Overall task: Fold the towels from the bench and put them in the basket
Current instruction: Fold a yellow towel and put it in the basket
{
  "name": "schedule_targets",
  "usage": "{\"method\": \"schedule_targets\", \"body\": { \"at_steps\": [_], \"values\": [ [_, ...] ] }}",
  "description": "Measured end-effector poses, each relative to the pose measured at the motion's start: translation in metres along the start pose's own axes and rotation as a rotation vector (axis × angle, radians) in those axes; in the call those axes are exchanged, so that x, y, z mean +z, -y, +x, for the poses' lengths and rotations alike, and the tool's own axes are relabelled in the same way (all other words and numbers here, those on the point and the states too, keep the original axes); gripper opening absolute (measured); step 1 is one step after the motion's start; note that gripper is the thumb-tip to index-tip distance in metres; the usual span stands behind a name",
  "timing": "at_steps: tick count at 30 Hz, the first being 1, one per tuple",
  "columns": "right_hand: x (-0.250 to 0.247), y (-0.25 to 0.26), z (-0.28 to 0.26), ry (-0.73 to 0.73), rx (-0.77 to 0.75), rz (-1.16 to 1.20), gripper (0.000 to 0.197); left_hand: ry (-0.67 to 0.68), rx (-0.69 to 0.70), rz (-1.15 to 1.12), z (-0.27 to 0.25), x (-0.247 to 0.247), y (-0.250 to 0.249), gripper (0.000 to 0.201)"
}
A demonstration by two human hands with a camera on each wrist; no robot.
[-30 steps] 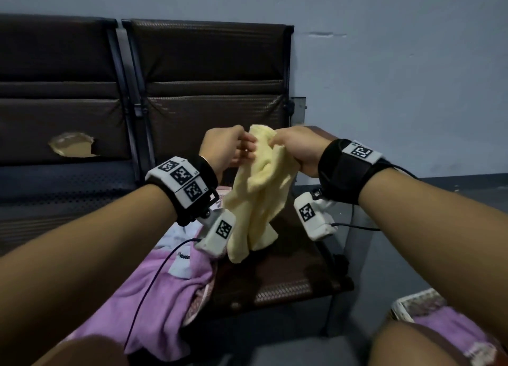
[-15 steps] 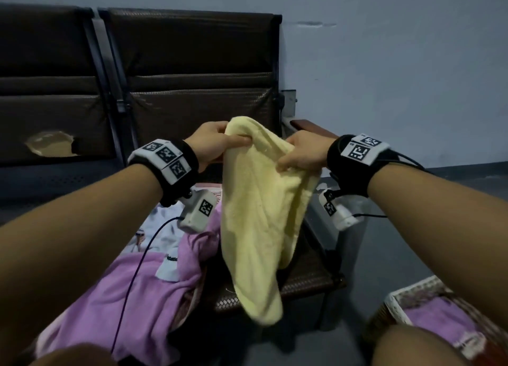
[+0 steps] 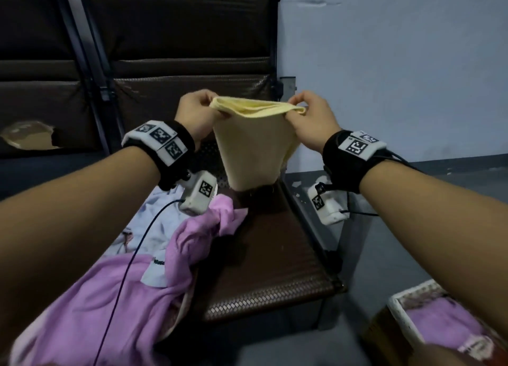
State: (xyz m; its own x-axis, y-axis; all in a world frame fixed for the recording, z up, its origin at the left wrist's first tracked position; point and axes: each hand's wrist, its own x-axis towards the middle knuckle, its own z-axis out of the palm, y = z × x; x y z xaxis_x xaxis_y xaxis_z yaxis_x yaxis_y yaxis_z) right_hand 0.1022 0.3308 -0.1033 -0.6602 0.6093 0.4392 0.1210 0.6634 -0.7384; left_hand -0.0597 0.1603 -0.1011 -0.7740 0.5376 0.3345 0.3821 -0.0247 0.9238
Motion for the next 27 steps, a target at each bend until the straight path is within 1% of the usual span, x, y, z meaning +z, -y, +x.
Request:
{"method": "schedule_targets", "body": {
  "at_steps": [2, 4, 5, 6, 8, 9, 11, 12, 13, 16, 18, 19, 21, 22, 24, 26, 27],
  "values": [
    [0.005, -0.012, -0.020, 0.079, -0.010, -0.064, 0.014, 0.072, -0.049, 0.046, -0.022, -0.002, 0.025, 0.032],
    [0.011, -0.027, -0.045, 0.229, 0.018, -0.136, 0.017, 0.177, -0.128, 0.147, -0.048, -0.003, 0.056, 0.028],
    [0.014, -0.035, -0.057, 0.320, 0.043, -0.172, 0.019, 0.249, -0.182, 0.206, -0.062, -0.004, 0.071, 0.021],
    [0.016, -0.042, -0.069, 0.416, 0.078, -0.204, 0.020, 0.340, -0.233, 0.259, -0.075, -0.006, 0.085, 0.011],
    [0.021, -0.057, -0.090, 0.621, 0.173, -0.279, 0.019, 0.532, -0.317, 0.373, -0.096, -0.006, 0.107, 0.012],
    [0.024, -0.063, -0.100, 0.725, 0.216, -0.323, 0.018, 0.611, -0.365, 0.408, -0.105, -0.005, 0.114, 0.010],
    [0.031, -0.073, -0.119, 0.914, 0.319, -0.362, 0.015, 0.716, -0.461, 0.396, -0.119, -0.002, 0.119, 0.011],
    [0.034, -0.076, -0.125, 0.975, 0.385, -0.350, 0.010, 0.743, -0.495, 0.379, -0.121, -0.001, 0.119, 0.010],
    [0.036, -0.078, -0.130, 0.999, 0.457, -0.322, 0.006, 0.759, -0.526, 0.371, -0.122, 0.000, 0.118, 0.008],
    [0.030, -0.081, -0.132, 0.906, 0.684, -0.138, 0.006, 0.787, -0.633, 0.370, -0.122, 0.003, 0.115, 0.015],
    [0.024, -0.084, -0.124, 0.828, 0.794, 0.041, 0.022, 0.803, -0.687, 0.349, -0.121, 0.004, 0.115, 0.019],
    [0.023, -0.087, -0.119, 0.776, 0.801, 0.091, 0.029, 0.789, -0.719, 0.317, -0.118, 0.004, 0.117, 0.025],
    [0.027, -0.094, -0.110, 0.646, 0.722, 0.081, 0.032, 0.705, -0.768, 0.233, -0.109, 0.005, 0.125, 0.032],
    [0.032, -0.098, -0.107, 0.569, 0.668, 0.047, 0.029, 0.644, -0.758, 0.199, -0.102, 0.007, 0.130, 0.029],
    [0.042, -0.104, -0.098, 0.414, 0.592, 0.010, 0.018, 0.494, -0.689, 0.162, -0.087, 0.010, 0.142, 0.021],
    [0.054, -0.107, -0.086, 0.303, 0.545, -0.023, 0.017, 0.352, -0.650, 0.122, -0.076, 0.017, 0.155, 0.020],
    [0.061, -0.108, -0.079, 0.277, 0.518, -0.061, 0.020, 0.293, -0.634, 0.114, -0.072, 0.019, 0.160, 0.018]
  ]
}}
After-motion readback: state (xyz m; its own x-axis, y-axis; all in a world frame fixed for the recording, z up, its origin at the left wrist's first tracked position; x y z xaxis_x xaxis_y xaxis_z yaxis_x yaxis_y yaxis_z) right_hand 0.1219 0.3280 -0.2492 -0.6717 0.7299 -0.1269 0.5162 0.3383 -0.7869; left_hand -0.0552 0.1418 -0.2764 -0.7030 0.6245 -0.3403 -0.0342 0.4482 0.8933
